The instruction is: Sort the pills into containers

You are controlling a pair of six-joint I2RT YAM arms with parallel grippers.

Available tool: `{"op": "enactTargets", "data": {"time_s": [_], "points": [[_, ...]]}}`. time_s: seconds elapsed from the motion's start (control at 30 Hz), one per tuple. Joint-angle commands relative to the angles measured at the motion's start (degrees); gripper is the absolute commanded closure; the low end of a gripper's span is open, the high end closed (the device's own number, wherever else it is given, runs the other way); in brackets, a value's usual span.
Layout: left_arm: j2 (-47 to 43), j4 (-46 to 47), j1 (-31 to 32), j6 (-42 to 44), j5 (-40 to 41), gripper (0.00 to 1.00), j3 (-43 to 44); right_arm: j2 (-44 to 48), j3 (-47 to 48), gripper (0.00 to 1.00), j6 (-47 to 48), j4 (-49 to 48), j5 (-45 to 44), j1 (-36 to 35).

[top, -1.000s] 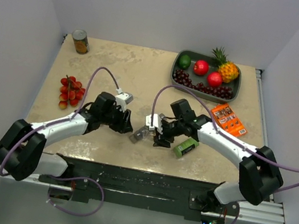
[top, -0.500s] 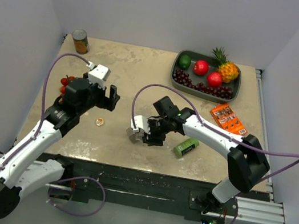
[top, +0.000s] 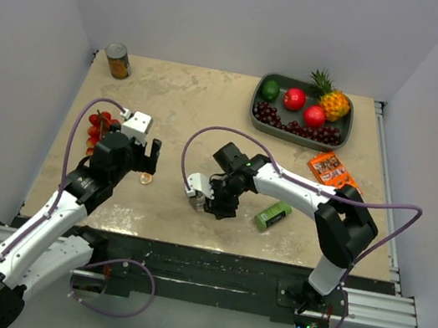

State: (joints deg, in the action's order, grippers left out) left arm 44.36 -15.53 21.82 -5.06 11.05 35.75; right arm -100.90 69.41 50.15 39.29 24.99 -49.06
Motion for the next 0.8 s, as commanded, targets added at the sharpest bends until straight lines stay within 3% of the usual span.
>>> {"op": "enactTargets", "data": {"time_s": [0.0, 0.77], "points": [[-0.7, 2.3, -0.2, 1.3, 1.2, 0.12, 0.7, 0.1, 2.2, 0.98, -1.2, 0.4, -1.1, -0.1], [-1.1, 1.8, -0.2, 1.1, 2.0, 0.12, 0.8, -5.1, 7.5, 0.99, -5.7, 3.2, -11.2, -0.9]]}}
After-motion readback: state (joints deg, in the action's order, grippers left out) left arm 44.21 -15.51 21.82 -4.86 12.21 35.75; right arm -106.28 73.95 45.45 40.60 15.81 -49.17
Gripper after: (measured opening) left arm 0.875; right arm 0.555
